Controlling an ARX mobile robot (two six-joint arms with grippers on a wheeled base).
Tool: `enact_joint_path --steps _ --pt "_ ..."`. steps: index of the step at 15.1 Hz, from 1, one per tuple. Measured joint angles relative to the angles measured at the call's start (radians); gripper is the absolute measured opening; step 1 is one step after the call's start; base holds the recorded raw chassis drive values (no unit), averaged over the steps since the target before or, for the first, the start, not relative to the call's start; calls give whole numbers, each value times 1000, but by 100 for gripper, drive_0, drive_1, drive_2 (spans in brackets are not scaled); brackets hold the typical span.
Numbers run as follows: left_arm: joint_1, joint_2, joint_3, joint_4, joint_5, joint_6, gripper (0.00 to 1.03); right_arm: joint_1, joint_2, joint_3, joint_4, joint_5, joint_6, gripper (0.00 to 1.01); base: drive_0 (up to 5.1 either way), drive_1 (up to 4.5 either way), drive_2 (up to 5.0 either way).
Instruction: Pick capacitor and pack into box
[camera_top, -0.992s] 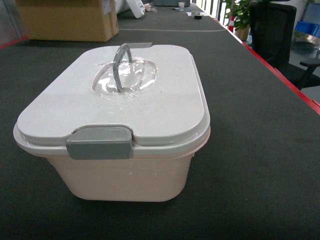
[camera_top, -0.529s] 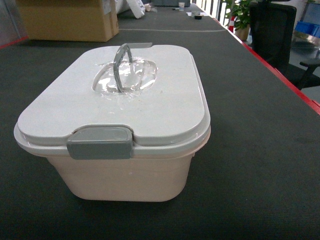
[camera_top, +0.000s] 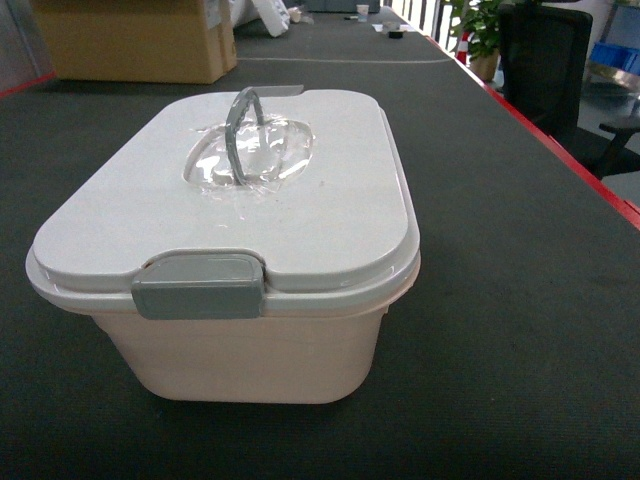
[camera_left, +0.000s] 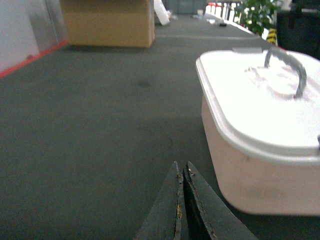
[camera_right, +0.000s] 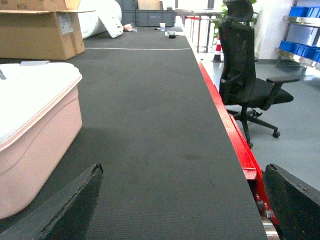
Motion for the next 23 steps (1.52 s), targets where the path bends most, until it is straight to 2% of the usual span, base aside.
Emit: enact_joint_path --steps 1,4,7,12,23 --pt "0 -72 0 -19 1 0 2 0 0 0 0 0 0 98 0 0 0" --pt "1 -71 0 -32 0 0 2 0 0 0 0 0 0 98 0 0 0" --pt "1 -71 0 -36 0 0 34 0 0 0 0 0 0 98 0 0 0" --pt "1 -71 0 -36 0 0 96 0 0 0 0 0 0 98 0 0 0" --pt "1 -71 0 -36 0 0 98 0 0 0 0 0 0 98 0 0 0"
